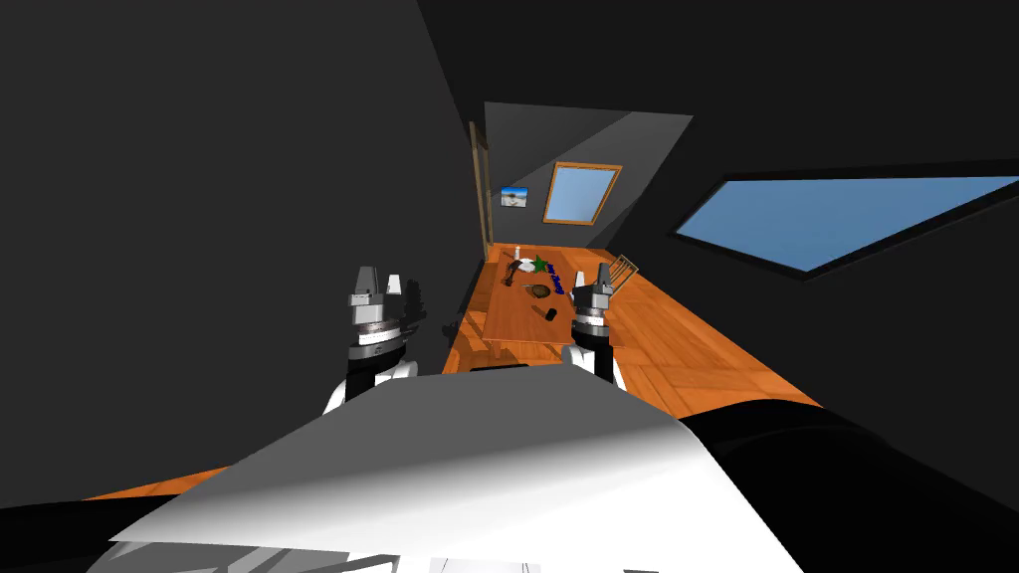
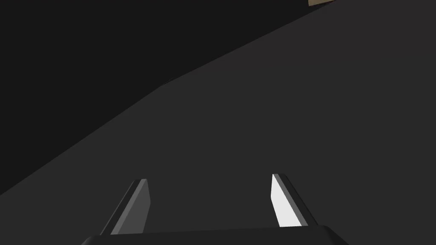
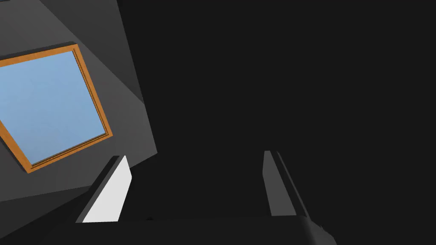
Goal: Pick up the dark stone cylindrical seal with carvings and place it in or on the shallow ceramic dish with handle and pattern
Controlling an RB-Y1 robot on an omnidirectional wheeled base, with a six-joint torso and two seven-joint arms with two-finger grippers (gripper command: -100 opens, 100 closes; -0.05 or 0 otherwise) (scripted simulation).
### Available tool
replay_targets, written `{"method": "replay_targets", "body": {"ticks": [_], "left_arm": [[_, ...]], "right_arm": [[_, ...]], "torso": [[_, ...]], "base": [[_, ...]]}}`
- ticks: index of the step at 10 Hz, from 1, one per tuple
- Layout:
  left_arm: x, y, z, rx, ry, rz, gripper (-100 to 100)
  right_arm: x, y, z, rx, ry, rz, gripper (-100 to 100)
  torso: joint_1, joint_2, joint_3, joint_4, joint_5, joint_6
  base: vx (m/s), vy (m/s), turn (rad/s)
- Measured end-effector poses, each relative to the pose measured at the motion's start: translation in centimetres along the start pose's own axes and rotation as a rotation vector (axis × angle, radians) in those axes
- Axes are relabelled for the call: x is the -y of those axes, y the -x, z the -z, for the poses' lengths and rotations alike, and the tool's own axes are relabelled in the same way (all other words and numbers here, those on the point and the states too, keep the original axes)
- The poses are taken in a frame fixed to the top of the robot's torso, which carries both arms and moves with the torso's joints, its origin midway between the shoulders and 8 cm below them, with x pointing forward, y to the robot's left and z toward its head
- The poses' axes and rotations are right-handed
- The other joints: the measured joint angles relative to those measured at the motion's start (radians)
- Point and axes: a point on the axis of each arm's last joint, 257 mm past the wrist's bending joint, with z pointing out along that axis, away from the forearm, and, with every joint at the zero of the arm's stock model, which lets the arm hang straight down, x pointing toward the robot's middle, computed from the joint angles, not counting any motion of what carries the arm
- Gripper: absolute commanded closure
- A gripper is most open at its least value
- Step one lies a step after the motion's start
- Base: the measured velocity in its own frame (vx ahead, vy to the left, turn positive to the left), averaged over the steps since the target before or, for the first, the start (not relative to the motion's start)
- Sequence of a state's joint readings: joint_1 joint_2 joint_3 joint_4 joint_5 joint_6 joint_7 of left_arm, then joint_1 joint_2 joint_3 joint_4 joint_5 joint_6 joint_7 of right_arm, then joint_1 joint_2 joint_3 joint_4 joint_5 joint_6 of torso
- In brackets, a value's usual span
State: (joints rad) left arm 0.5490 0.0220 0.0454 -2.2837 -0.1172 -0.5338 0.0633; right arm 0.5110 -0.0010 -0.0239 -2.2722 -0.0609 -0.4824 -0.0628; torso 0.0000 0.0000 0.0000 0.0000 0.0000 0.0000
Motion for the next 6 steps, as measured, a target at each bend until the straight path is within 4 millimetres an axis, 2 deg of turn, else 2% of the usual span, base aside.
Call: {"method": "replay_targets", "body": {"ticks": [4, 6], "left_arm": [[0.0, 0.0, 0.0, 0.000, 0.000, 0.000, 0], [0.0, 0.0, 0.0, 0.000, 0.000, 0.000, 0]], "right_arm": [[4.0, 0.3, 2.3, -0.079, -0.119, 0.116, -100], [6.9, 1.4, 4.1, -0.109, -0.203, 0.188, -100]], "torso": [[-0.003, 0.007, 0.004, 0.002, -0.001, 0.000], [-0.002, 0.008, 0.005, 0.002, -0.001, 0.000]], "base": [[-0.101, -0.027, 0.168], [-0.137, -0.019, 0.241]]}}
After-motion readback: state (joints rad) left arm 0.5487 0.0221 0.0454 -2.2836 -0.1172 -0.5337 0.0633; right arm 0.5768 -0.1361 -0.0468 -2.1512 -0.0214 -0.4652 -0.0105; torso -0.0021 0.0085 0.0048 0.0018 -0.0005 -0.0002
